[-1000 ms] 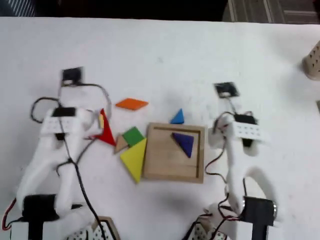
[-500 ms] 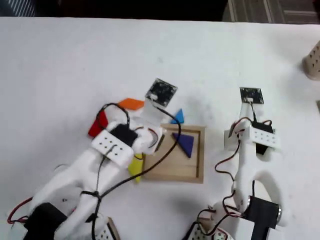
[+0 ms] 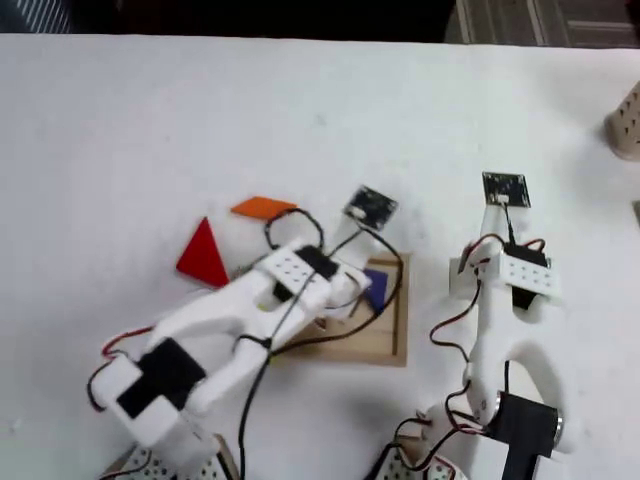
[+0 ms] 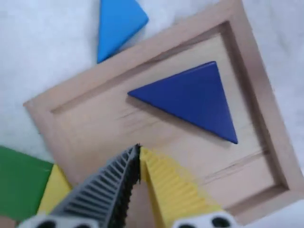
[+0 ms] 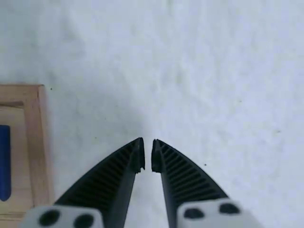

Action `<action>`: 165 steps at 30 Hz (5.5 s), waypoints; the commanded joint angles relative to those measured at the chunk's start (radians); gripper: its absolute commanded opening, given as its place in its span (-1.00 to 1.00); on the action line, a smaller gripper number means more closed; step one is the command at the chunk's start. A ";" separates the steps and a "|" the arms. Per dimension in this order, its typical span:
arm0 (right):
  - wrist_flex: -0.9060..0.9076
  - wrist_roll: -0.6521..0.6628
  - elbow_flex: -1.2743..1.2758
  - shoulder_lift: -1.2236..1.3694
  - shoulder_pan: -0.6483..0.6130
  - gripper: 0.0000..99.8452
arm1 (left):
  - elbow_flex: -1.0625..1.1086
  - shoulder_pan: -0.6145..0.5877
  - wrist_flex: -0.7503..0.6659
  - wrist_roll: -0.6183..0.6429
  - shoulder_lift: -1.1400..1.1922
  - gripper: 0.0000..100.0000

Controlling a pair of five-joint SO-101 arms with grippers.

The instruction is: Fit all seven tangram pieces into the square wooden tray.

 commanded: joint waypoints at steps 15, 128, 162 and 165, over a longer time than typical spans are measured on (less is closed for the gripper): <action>-0.008 -0.006 -0.008 -0.033 0.044 -0.93 | -0.480 0.074 0.081 0.015 0.314 -0.96; 0.895 0.270 -2.331 1.290 -0.837 -0.97 | -0.176 -1.141 -0.020 0.055 -0.025 -0.55; 0.415 -0.018 -0.295 -0.007 -0.627 -0.96 | -0.137 -1.007 -0.018 -0.173 -0.031 -0.55; 0.338 -0.015 -0.253 0.031 -0.639 -0.96 | -0.132 -0.992 -0.018 -0.178 -0.031 -0.55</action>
